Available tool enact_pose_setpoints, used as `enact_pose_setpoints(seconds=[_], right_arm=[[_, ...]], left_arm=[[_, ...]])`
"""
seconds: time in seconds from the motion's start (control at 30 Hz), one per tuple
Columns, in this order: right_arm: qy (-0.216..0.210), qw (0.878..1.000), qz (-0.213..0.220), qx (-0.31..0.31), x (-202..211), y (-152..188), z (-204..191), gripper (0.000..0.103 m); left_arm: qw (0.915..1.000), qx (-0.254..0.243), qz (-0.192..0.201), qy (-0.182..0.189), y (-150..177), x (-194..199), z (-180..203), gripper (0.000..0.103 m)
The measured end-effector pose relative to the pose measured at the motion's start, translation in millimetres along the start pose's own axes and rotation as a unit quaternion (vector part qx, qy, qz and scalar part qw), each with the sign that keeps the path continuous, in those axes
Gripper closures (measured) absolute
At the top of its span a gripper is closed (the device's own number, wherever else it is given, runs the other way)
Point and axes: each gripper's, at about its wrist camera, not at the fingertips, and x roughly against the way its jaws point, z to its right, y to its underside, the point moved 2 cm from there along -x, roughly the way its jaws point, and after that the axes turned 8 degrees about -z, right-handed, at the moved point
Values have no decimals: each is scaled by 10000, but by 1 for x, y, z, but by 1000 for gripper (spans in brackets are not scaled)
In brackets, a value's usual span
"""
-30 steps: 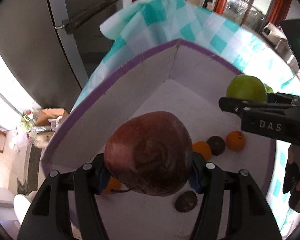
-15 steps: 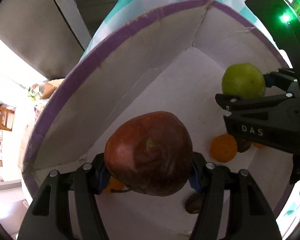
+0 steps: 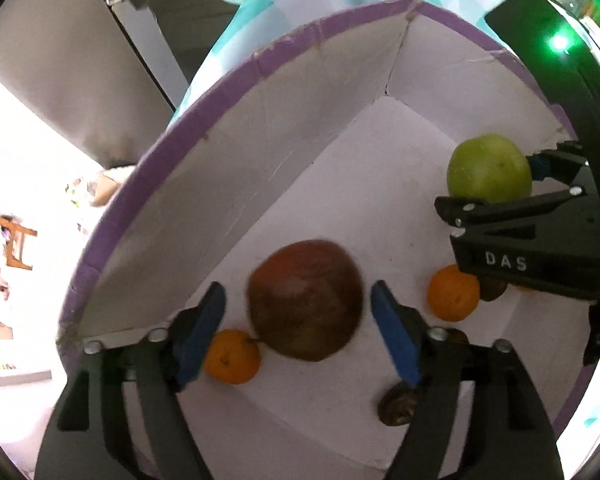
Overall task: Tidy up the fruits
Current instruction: 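Move both open tools back to the last two fruits on the cloth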
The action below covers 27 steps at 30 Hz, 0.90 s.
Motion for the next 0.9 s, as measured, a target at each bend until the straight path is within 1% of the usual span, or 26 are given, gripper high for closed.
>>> enact_pose_setpoints(seconds=[0.07, 0.13, 0.17, 0.2, 0.3, 0.43, 0.53, 0.67, 0.7, 0.73, 0.77, 0.8, 0.83, 0.9], right_arm=[[-16, 9999, 85, -54, 4, 4, 4, 35], [-51, 9996, 269, -110, 11, 8, 8, 32], [-97, 9987, 473, -176, 19, 9, 10, 27], [-165, 9970, 708, -252, 29, 11, 12, 24], [-324, 9920, 1115, -501, 46, 21, 21, 23], [-493, 9851, 1381, -897, 60, 41, 33, 23], [-646, 9772, 1644, -1180, 77, 60, 40, 22], [-798, 9655, 1985, -1482, 101, 88, 49, 19], [-823, 9622, 2073, -1563, 105, 105, 44, 19], [-857, 9592, 2144, -1630, 109, 110, 44, 18], [-906, 9547, 2244, -1733, 117, 123, 40, 18], [-949, 9503, 2338, -1824, 122, 123, 34, 18], [-970, 9477, 2393, -1875, 126, 130, 31, 18], [-1056, 9375, 2604, -2052, 134, 149, 26, 17]], left_arm=[[9999, -93, 40, 10, 2, 3, 3, 22], [9999, -134, 91, -18, 2, 5, 1, 21], [9998, -120, 133, -39, 3, 8, 0, 20], [9998, -93, 163, -52, 4, 9, -2, 18], [9995, -73, 304, -14, 8, 18, -2, 17], [9988, -144, 449, 114, 17, 28, -2, 15], [9980, -199, 560, 203, 26, 35, 1, 14], [9962, -375, 769, 185, 42, 55, 3, 13], [9957, -404, 813, 174, 44, 58, 4, 11], [9950, -446, 882, 163, 49, 64, 5, 10], [9939, -502, 965, 154, 55, 72, 4, 10], [9933, -538, 1011, 152, 60, 77, 5, 10], [9928, -568, 1046, 158, 62, 79, 4, 10], [9911, -611, 1163, 234, 73, 88, 4, 9]])
